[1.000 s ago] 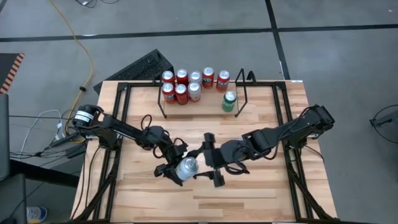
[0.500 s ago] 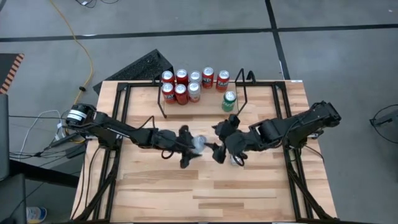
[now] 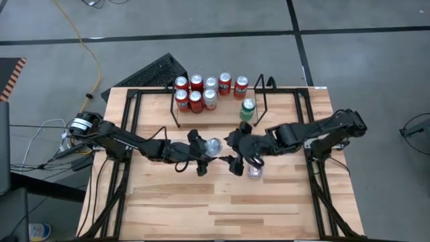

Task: Place canned beverage on shelf
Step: Adjust the orange white soda can on the shelf

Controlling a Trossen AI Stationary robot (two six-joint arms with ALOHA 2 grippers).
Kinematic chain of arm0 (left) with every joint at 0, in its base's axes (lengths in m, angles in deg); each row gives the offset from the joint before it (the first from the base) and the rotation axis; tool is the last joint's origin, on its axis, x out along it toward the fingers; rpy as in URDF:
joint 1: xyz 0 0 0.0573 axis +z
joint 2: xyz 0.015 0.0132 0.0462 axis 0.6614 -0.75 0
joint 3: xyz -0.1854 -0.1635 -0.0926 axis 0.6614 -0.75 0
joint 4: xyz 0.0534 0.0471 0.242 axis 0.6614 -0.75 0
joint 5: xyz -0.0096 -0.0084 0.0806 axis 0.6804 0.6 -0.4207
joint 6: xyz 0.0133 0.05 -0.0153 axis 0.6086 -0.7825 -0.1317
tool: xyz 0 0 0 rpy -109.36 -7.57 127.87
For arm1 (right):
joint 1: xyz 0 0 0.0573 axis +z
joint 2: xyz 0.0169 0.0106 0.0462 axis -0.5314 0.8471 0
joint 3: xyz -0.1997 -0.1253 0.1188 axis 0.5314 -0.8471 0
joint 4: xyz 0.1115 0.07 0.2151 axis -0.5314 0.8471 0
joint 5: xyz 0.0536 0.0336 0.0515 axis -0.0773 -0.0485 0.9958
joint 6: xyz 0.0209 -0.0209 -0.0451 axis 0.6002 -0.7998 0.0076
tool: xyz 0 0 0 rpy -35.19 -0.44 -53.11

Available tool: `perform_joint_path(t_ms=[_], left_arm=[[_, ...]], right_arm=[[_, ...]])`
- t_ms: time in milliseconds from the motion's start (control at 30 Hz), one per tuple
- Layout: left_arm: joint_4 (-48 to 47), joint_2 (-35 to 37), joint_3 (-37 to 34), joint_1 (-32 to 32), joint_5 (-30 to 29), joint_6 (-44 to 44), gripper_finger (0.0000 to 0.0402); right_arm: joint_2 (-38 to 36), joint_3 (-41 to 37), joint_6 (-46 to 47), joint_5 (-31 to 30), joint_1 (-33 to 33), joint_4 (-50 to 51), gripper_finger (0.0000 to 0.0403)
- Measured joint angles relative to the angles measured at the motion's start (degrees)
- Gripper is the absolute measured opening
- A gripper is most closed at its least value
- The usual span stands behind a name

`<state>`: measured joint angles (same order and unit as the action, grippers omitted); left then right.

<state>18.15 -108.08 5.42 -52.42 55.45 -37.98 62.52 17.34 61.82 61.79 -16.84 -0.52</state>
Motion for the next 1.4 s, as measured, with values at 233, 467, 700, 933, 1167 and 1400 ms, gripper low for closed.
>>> perform_joint_path(t_ms=[233,467,700,933,1167,1400], left_arm=[[-0.4,0.0,0.0,-1.4,-9.4,-1.2,0.028],[0.0,0.0,0.0,-2.3,-17.7,-4.6,0.0281],[0.5,0.0,0.0,-2.3,-18.3,-6.5,0.0281],[0.5,0.0,0.0,-2.2,-21.5,-7.6,0.0281],[0.5,0.0,0.0,-2.2,-22.6,-7.5,0.0281],[1.1,0.0,0.0,-2.5,-23.5,-8.3,0.0281]], right_arm=[[0.0,0.0,-2.1,5.2,-5.7,0.3,0.0326],[0.0,0.0,-9.6,10.2,-9.2,-1.4,0.0337],[3.0,-0.2,-17.1,10.7,-11.1,-2.6,0.0386],[7.2,0.1,-17.0,13.0,-12.4,-7.1,0.0399],[8.1,-0.2,-14.1,13.1,-13.4,-8.4,0.0398],[8.4,-0.1,-7.7,13.5,-14.6,-9.1,0.0396]])
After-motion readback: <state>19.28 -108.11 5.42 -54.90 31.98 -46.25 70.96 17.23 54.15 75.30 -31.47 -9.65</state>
